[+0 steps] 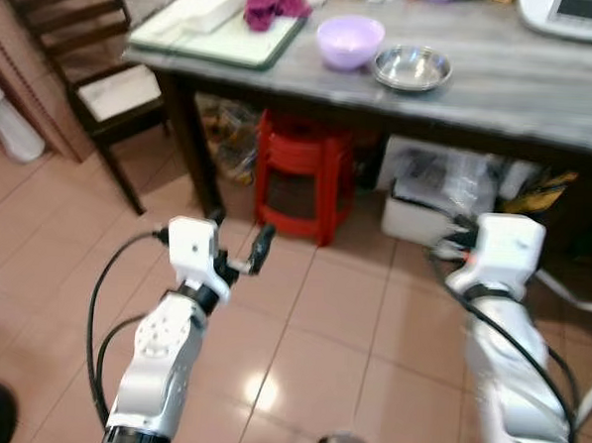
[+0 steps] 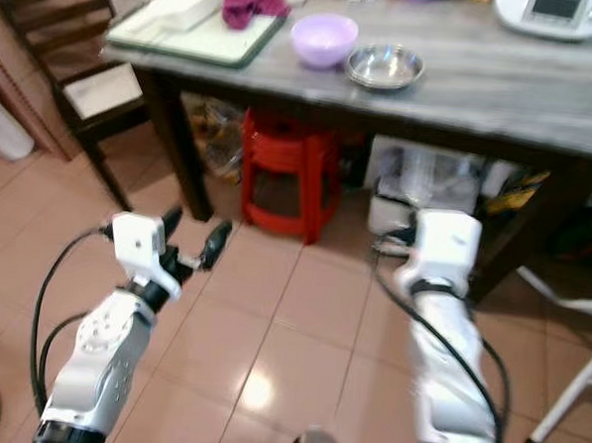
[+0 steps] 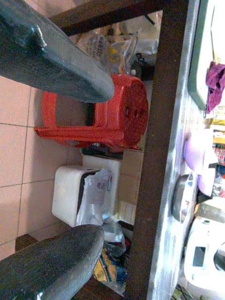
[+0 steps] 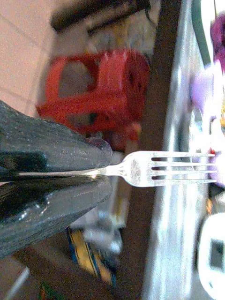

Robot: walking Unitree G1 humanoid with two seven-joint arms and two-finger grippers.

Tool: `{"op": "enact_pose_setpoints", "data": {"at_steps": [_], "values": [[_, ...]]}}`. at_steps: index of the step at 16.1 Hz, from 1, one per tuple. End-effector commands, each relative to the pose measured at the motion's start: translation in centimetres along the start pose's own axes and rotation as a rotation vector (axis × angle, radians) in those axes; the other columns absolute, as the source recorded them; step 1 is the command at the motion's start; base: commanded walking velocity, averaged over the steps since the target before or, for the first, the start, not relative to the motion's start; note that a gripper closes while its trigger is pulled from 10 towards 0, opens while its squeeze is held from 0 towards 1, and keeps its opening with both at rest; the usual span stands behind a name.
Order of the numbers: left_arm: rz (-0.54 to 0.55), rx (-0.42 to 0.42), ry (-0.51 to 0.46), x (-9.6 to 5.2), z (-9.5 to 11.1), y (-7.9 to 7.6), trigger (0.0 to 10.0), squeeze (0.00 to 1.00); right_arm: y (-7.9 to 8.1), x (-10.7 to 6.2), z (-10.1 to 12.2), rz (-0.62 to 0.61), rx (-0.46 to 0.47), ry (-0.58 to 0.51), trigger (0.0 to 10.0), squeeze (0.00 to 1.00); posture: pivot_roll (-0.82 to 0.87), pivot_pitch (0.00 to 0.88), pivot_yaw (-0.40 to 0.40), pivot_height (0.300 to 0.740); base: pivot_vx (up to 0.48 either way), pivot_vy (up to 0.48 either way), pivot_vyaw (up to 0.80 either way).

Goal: Setting the table

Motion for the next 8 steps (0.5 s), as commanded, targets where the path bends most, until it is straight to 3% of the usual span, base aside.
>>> {"op": "enact_pose_setpoints", "data": {"at_steps": [1,5,8], "values": [[0.007,0.021,-0.007,-0.28,0.51,0.48,10.0,0.00,0.71,-0.31,1.16,0.022,0.014,-0.041,10.0,0.00,-0.18,0.164,0.026,0.740,0.375,0.000,-0.74],[-0.004,0.024,-0.011,0.14,0.78,0.20,10.0,0.00,1.37,-0.11,1.71,0.040,0.015,-0.061,10.0,0.00,-0.18,0.155,0.031,0.740,0.375,0.000,-0.73],[-0.004,0.017,-0.010,0.02,0.66,0.13,10.0,0.00,1.56,-0.20,1.85,0.043,0.017,-0.066,10.0,0.00,-0.18,0.155,0.031,0.740,0.398,0.000,-0.15]]}}
Point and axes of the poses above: a point about 5 cm out from each wrist's last joint towards the gripper, its own x axis pointing out of the wrist towards the gripper, its own z axis along the axis of the wrist's last joint, y = z × x, the point moved 6 cm from there along x, pointing out of the wrist towards the gripper, and after that the axes turned 10 degrees about -x, right-handed, at the moved point
